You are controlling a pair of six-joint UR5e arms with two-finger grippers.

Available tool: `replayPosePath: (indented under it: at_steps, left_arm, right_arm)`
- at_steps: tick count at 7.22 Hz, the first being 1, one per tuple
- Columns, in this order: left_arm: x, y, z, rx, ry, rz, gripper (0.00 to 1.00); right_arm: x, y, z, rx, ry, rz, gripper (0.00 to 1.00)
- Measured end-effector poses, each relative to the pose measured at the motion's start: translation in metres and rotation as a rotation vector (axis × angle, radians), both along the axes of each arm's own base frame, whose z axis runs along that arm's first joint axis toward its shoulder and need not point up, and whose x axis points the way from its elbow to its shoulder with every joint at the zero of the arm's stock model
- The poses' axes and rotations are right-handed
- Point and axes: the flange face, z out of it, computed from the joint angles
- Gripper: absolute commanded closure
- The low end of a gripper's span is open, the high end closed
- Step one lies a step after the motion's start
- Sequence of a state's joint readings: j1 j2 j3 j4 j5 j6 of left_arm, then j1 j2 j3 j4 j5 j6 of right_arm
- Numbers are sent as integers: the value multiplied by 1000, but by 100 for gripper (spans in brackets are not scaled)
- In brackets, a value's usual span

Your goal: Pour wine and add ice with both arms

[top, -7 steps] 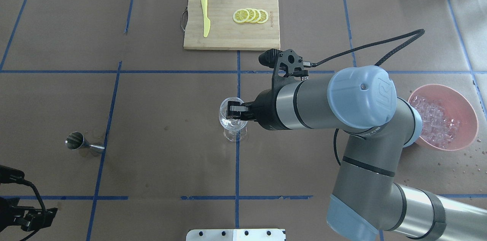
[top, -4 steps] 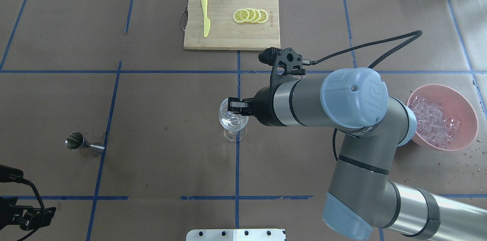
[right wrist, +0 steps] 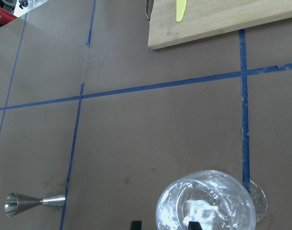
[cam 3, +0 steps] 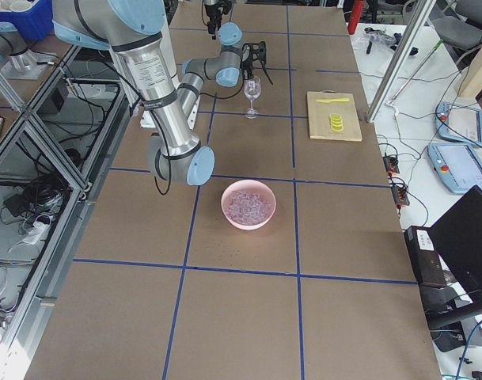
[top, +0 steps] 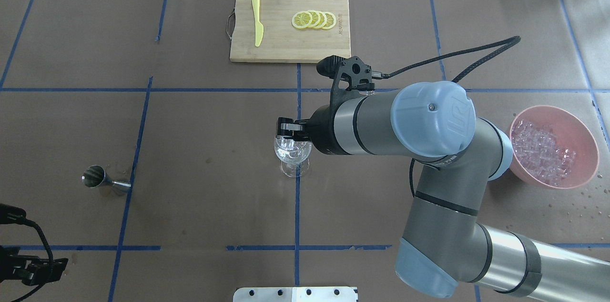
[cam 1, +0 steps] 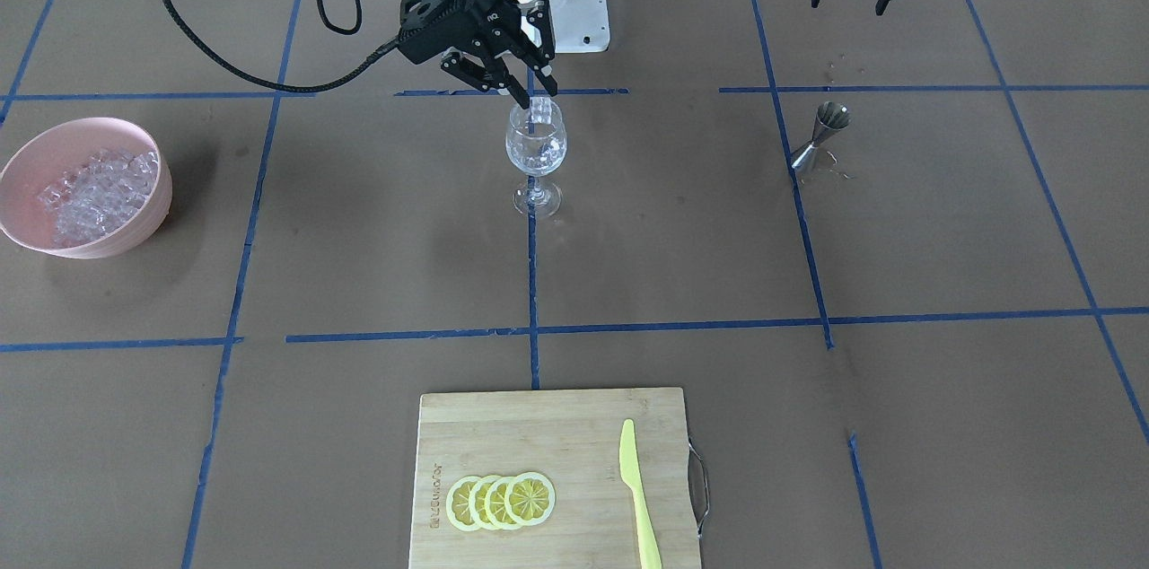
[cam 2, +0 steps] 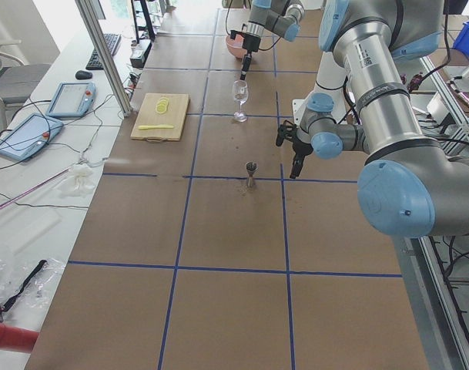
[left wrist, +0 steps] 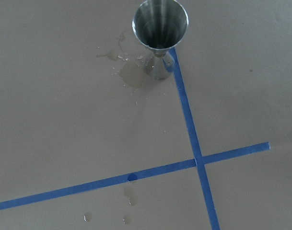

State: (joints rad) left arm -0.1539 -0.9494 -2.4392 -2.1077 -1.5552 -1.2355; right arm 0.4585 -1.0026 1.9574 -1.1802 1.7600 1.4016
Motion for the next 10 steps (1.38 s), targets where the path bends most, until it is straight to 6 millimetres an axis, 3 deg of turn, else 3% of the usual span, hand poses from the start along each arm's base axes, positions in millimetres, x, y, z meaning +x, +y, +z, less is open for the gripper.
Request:
replayPosePath:
  at_steps: [3,5,7,9,10]
  left_arm:
    - [-5,-11,-4,-4,19,3,0]
    - [-29,-49,-10,90,31,13,0]
    - [-66,-111,-9,222,2,31,0]
    - [-104,-196,-19,318,-85,14,0]
    - [-116,-225,-24,325,-95,9,0]
  right_arm:
    - [8,-4,-2,0,-4,7,0]
    - [31,-13,-5,-16,27,18,0]
    - [68,-41,8,-44,81,24,0]
    - [108,-78,37,-28,190,9,0]
    - [128,-96,58,-8,270,-2,0]
